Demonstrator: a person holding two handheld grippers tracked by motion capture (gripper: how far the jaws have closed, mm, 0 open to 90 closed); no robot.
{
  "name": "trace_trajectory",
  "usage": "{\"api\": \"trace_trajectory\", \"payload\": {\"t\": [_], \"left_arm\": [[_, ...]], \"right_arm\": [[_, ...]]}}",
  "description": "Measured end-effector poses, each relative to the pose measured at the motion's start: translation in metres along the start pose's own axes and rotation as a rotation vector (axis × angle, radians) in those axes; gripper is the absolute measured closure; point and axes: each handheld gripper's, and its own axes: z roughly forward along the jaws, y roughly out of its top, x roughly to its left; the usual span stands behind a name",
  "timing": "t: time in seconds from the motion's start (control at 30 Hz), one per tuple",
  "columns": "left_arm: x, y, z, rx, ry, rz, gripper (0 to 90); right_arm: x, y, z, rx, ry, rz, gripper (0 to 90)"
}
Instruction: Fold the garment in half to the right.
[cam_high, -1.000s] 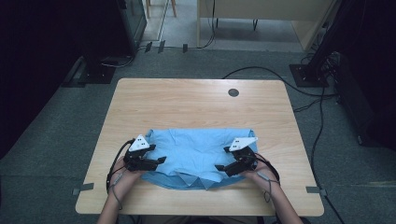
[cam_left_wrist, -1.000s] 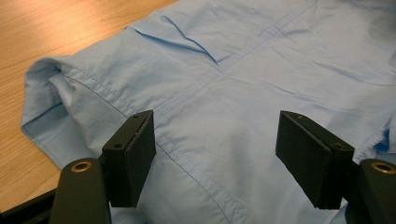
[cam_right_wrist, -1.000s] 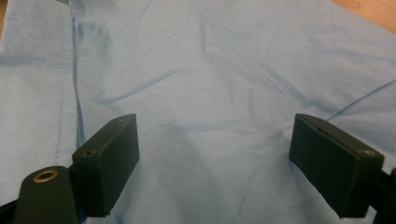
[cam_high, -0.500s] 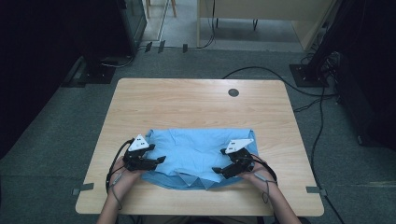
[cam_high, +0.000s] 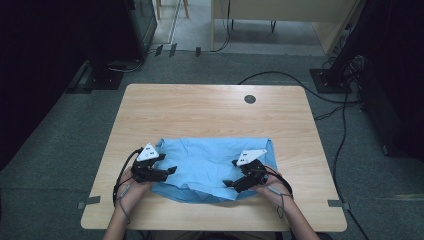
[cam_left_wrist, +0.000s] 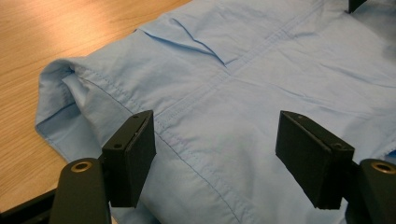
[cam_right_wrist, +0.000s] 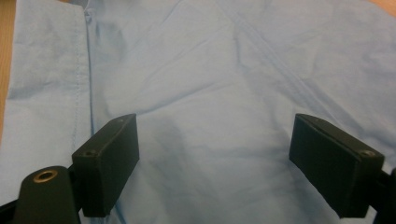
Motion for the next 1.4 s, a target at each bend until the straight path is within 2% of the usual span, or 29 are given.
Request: {"api": "trace_trajectory", "payload": {"t": [0.03, 0.07, 0.53, 0.57, 0.6, 0.7, 0.83, 0.87, 0.9, 0.93, 1.0, 1.17, 1.2, 1.27, 1.37, 1.4], "left_arm": [[0.0, 0.0, 0.0, 0.0, 0.0, 0.0, 28.7], [0.0, 0.0, 0.0, 0.0, 0.0, 0.0, 28.7], [0.006, 0.007, 0.001, -0.009, -0.01, -0.005, 28.7], [0.008, 0.008, 0.001, -0.01, -0.013, -0.002, 28.7], [0.012, 0.01, 0.0, -0.03, -0.046, -0.028, 28.7], [0.012, 0.01, 0.0, -0.03, -0.046, -0.028, 28.7], [0.016, 0.014, 0.0, -0.016, -0.038, -0.009, 28.6], [0.016, 0.014, 0.0, -0.016, -0.038, -0.009, 28.6], [0.016, 0.015, 0.0, -0.004, -0.031, 0.008, 28.6], [0.016, 0.015, 0.0, -0.004, -0.031, 0.008, 26.1], [0.016, 0.016, -0.001, 0.015, -0.033, 0.021, 26.1], [0.017, 0.018, -0.003, 0.019, -0.036, 0.026, 26.0], [0.019, 0.02, -0.002, 0.028, -0.011, 0.045, 26.1], [0.019, 0.02, -0.002, 0.028, -0.011, 0.045, 26.0], [0.022, 0.021, -0.002, 0.02, -0.006, 0.04, 26.0], [0.022, 0.021, -0.002, 0.02, -0.006, 0.04, 26.0]], "right_arm": [[0.0, 0.0, 0.0, 0.0, 0.0, 0.0, 15.7], [0.005, 0.003, 0.004, 0.007, 0.017, -0.021, 15.7], [0.014, 0.008, 0.009, 0.008, 0.034, -0.044, 15.7], [0.014, 0.008, 0.009, 0.008, 0.034, -0.044, 15.7], [0.015, 0.009, 0.009, 0.003, 0.031, -0.042, 15.7], [0.016, 0.01, 0.009, -0.001, 0.025, -0.03, 15.7], [0.017, 0.011, 0.01, -0.006, 0.022, -0.025, 15.7], [0.02, 0.014, 0.011, -0.01, 0.009, -0.015, 15.7], [0.02, 0.014, 0.011, -0.01, 0.009, -0.015, 15.8], [0.02, 0.014, 0.011, -0.01, 0.009, -0.015, 15.8], [0.022, 0.016, 0.012, -0.025, -0.012, -0.02, 15.8], [0.029, 0.021, 0.017, -0.045, -0.05, -0.015, 15.9], [0.029, 0.022, 0.017, -0.044, -0.051, -0.017, 15.9], [0.034, 0.029, 0.023, -0.052, -0.048, -0.024, 15.9], [0.034, 0.029, 0.023, -0.052, -0.048, -0.024, 15.9], [0.038, 0.03, 0.029, -0.039, -0.035, -0.031, 15.9]]}}
